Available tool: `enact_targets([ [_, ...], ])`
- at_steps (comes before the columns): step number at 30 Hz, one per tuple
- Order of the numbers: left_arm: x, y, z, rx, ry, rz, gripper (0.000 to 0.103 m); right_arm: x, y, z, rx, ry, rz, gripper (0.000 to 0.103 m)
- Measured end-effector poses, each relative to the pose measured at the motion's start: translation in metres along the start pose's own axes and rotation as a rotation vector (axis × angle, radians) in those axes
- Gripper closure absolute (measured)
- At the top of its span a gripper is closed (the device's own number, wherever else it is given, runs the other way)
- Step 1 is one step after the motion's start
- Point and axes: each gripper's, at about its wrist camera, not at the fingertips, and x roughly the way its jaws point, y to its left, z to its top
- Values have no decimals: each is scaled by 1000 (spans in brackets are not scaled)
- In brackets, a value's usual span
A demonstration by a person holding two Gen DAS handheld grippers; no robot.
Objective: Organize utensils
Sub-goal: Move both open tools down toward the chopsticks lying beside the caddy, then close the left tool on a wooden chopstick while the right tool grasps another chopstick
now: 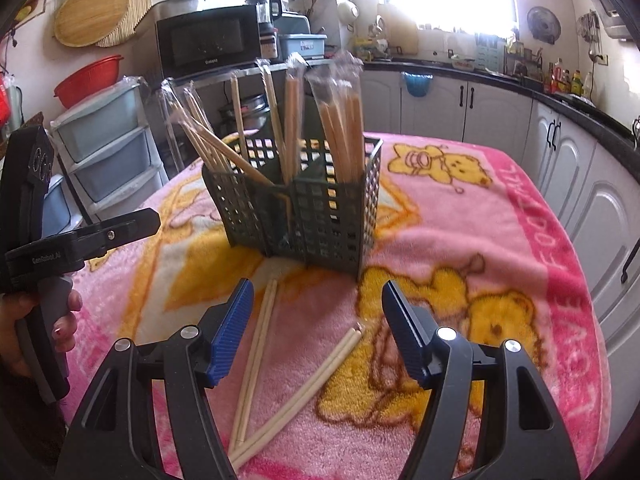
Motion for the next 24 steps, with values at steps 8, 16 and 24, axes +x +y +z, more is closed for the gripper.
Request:
enact_targets([
  [8,32,-7,-10,-29,90,-66,11,20,-13,-9,36,74,3,39],
  [16,65,-19,-17,-32,190,-117,39,49,-22,-18,78,166,31,54],
  [24,103,-26,-17,-56,289,-138,55,78,-37,-20,162,251,39,70],
])
